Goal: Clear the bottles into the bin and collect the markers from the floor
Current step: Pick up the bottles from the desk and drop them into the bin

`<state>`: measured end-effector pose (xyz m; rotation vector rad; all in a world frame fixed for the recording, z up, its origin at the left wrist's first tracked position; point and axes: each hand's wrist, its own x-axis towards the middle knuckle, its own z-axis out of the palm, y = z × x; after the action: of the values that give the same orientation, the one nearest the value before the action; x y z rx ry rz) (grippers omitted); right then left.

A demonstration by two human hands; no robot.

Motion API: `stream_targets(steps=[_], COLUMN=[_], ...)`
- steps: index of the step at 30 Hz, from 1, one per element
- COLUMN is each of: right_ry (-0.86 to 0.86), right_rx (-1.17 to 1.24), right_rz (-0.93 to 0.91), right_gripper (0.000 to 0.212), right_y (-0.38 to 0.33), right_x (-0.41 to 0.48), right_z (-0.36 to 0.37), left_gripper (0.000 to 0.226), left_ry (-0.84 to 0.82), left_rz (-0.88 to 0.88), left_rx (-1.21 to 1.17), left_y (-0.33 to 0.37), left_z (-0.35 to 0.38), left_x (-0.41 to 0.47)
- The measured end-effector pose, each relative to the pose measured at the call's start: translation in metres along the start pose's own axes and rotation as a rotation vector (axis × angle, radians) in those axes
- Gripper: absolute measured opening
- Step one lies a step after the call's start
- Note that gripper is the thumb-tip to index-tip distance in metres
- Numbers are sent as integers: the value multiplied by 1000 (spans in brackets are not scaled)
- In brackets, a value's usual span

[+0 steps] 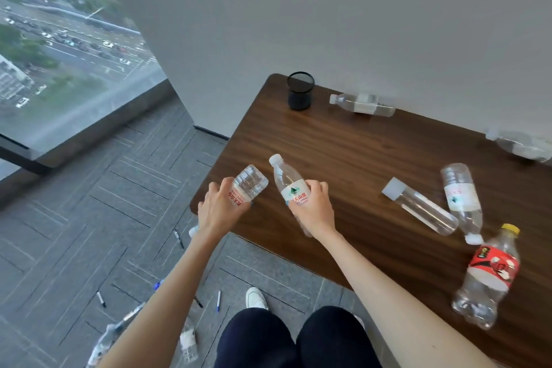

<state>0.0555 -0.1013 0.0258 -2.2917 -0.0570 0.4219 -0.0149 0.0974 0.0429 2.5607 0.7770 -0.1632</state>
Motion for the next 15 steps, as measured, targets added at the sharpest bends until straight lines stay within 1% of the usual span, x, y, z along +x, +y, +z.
stream_targets(steps=[4, 8, 15], right_ry=[-3, -20, -75], right_rx=[28, 59, 36], right_rz=[-7, 21, 10], right_gripper=[56, 55, 56], right_y=[-46, -79, -121], right_x=[15, 33, 91], right_z=[43, 75, 113], left_gripper=[71, 69, 70], left_ry=[9, -6, 13], left_rz=[-25, -86, -177], left_rx=[-38, -84, -180], left_y=[-45, -76, -91], left_z=[-29, -47, -67], left_x=[29, 60, 128])
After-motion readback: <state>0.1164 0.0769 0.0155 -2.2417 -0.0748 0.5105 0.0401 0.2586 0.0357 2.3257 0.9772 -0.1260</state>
